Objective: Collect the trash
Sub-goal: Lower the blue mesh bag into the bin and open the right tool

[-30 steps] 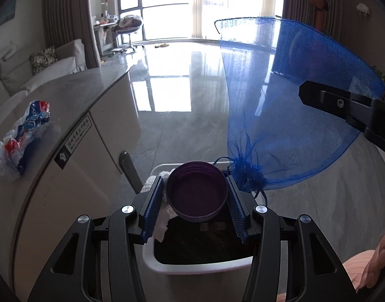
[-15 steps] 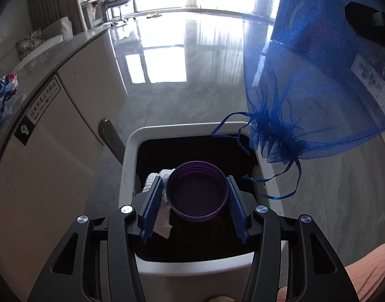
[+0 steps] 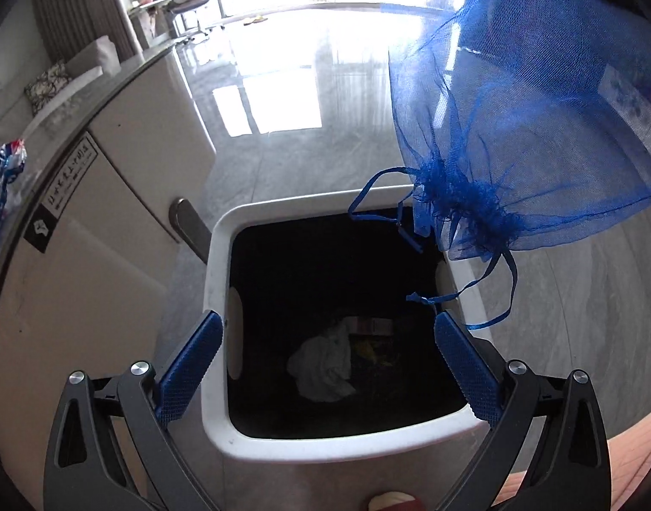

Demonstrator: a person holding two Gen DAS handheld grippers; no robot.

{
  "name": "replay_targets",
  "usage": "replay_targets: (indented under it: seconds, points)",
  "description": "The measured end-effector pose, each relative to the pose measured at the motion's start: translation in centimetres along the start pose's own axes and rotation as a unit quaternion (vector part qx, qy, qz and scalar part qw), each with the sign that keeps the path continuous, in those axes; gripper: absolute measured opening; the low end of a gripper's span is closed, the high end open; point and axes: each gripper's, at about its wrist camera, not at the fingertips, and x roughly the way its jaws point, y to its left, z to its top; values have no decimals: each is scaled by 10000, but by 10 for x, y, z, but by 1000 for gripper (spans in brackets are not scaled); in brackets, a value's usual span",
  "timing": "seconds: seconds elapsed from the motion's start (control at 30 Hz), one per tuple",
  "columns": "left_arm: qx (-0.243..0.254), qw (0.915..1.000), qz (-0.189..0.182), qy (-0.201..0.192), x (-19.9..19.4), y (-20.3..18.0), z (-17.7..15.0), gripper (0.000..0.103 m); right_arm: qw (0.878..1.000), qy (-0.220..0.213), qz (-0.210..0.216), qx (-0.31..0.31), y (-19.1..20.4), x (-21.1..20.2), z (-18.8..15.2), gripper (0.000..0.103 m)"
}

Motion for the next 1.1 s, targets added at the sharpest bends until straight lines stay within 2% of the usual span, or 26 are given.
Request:
replay_targets:
  seconds: [0.37, 0.7, 0.97, 1.1]
  points:
    - [-74, 9995, 204, -221, -18, 18, -1, 98, 9999, 55, 11, -103, 3, 1, -1, 4]
    - [-411, 9951, 684, -582, -53, 62, -8, 98, 9996, 228, 71, -149, 9, 9, -4, 4]
    - [-878, 9899, 827, -751, -72, 94, -12, 98, 9965, 793, 280, -2, 24, 45, -19, 4]
    - [-978, 9881, 898, -774, -76, 103, -12, 98, 9926, 1163, 224, -281, 49, 71, -39, 4]
